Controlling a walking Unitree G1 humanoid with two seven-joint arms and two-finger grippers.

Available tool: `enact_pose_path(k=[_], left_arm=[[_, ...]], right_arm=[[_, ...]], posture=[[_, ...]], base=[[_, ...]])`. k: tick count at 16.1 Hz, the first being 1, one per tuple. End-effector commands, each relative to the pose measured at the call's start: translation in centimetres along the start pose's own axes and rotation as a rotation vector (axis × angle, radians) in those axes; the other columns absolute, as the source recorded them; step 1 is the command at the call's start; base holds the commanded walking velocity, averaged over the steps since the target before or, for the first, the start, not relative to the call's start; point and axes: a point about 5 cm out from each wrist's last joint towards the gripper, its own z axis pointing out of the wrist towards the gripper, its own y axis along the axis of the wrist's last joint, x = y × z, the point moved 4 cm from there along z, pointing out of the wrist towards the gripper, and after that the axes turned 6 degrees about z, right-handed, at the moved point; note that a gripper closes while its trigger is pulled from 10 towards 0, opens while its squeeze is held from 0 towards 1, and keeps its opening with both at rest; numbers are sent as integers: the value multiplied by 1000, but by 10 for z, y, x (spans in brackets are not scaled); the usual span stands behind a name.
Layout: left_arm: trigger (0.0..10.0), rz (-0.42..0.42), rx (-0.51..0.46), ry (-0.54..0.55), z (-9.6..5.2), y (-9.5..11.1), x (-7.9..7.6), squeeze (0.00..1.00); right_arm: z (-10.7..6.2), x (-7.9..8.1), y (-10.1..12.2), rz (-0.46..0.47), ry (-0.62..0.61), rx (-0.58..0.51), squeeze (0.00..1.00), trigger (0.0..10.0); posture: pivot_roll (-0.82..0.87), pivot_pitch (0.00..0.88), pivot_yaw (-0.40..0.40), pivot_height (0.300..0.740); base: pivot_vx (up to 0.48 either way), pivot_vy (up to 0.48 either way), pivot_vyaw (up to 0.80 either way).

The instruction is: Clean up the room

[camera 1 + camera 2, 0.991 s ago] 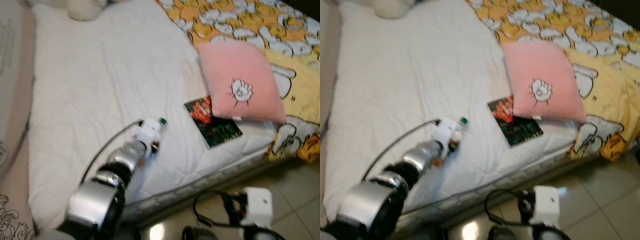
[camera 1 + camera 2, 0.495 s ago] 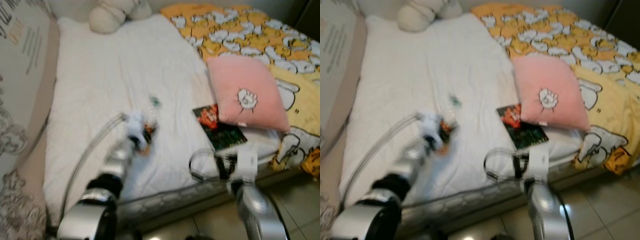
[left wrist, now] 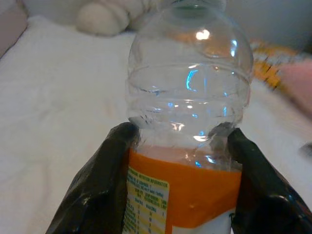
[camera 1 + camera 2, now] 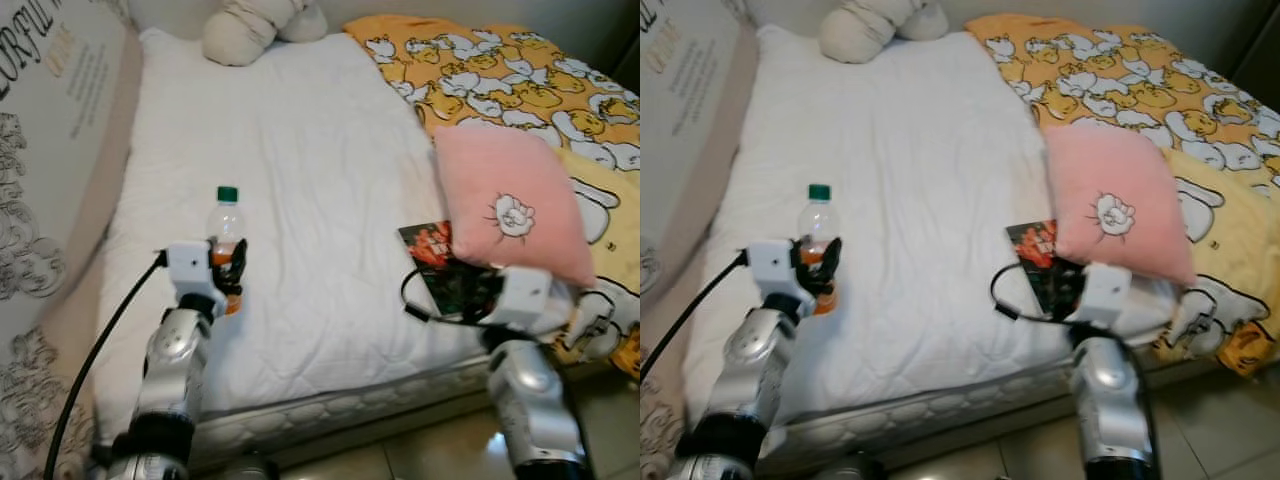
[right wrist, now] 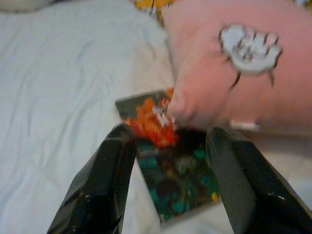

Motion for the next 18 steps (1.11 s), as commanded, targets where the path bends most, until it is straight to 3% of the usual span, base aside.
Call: enact_pose_path(k=[1, 5, 8, 11, 13, 16, 18], left_arm=[[10000, -16, -69, -51, 5, 19, -16, 0], [10000, -5, -85, -89, -5, 17, -30, 0], [10000, 5, -83, -127, -7, 19, -38, 0], [10000, 5, -7, -118, 0, 6, -36, 0], [10000, 7, 35, -62, 10, 2, -24, 0], [10000, -26, 31, -31, 15, 6, -16, 0], [10000, -50, 17, -65, 15, 7, -22, 0]], right_arm=[[2, 1, 5, -37, 16, -17, 0, 10000], [-2, 1, 1, -85, 35, -15, 0, 10000], [-3, 12, -2, -101, 94, -22, 0, 10000], [-5, 8, -8, -73, 64, -17, 0, 10000], [-5, 4, -11, -73, 49, -19, 0, 10000], [-4, 1, -10, -38, 29, -39, 0, 10000], [-5, -1, -13, -61, 23, -36, 0, 10000]], posture=[[127, 0, -47, 740], [126, 0, -59, 740], [118, 0, -62, 740], [111, 0, -61, 740], [94, 0, -47, 740], [86, 0, -34, 740], [82, 0, -29, 740]], base=[[0, -480, 0], [0, -480, 0], [0, -480, -771], [0, -427, -758], [0, 0, -753], [0, 0, -746], [135, 0, -744]])
